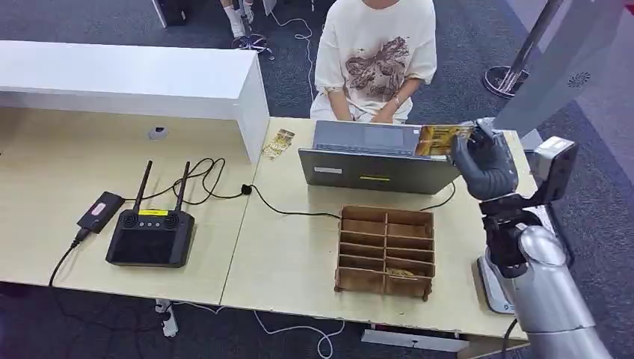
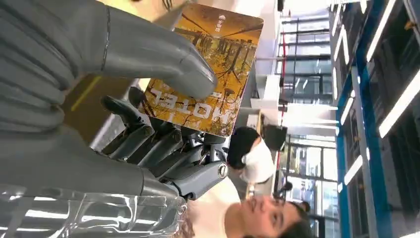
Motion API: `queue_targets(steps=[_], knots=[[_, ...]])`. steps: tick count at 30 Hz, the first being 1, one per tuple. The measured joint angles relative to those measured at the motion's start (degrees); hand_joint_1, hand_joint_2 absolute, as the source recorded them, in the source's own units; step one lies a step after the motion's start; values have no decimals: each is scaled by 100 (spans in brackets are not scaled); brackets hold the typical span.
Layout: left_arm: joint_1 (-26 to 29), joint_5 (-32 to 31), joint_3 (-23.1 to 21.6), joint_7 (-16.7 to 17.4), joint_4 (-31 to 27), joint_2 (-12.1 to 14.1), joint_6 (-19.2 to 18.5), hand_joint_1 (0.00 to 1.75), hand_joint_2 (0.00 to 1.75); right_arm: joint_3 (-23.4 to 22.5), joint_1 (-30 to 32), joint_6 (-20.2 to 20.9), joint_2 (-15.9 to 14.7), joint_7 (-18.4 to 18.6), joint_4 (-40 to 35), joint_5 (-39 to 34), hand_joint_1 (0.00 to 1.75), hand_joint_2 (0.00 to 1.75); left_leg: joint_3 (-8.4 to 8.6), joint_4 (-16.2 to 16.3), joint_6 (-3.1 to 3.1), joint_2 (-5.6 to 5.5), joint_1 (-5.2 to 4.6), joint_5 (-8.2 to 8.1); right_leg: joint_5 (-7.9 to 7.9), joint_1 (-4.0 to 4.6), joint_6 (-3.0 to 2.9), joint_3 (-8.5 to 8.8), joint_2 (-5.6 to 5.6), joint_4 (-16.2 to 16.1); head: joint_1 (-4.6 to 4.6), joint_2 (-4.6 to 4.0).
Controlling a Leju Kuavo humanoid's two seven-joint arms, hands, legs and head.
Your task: Pass the card to the sensor for recognition and then transmit it.
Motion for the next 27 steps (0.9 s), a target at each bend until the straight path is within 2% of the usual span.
queue_targets(steps=[7, 22, 27], knots=[[23, -20, 0, -85, 0, 107, 9, 0, 0, 127, 357, 0, 4, -118, -205, -30, 175, 175, -2, 0, 1, 2, -2, -1, 1, -3, 1, 0, 4, -3, -2, 0], [27, -33, 2, -70, 0, 159, -31, 0, 0, 212, 453, 0, -2, -140, -288, -66, 175, 175, 0, 0, 0, 2, -1, 0, 2, -2, 1, -2, 4, -3, 0, 0], [31, -92, 0, -4, 0, 135, 9, 0, 0, 10, 742, 180, -287, -245, -444, -330, 175, 175, -4, 2, 1, -5, -3, -1, 1, -4, 2, -1, -7, -6, 0, 0]])
